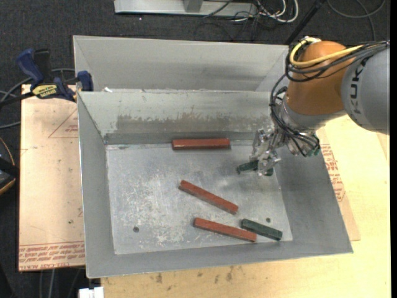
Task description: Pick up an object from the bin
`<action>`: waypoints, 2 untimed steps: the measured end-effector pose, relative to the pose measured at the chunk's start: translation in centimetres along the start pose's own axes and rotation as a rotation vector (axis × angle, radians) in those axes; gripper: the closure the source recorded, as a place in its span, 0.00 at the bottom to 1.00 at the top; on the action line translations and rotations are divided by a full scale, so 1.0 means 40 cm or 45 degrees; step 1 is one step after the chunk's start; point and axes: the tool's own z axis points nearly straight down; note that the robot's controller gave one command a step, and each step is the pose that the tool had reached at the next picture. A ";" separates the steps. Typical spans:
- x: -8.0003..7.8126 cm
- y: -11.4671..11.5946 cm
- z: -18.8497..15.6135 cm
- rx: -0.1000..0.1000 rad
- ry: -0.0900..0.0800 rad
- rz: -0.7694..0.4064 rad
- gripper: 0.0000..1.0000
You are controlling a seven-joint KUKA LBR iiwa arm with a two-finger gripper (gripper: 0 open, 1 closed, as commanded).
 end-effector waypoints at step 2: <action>-0.017 -0.019 -0.083 -0.004 0.007 0.001 1.00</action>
Offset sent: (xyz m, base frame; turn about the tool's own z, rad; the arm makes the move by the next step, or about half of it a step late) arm 0.0158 -0.0108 0.0602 0.0000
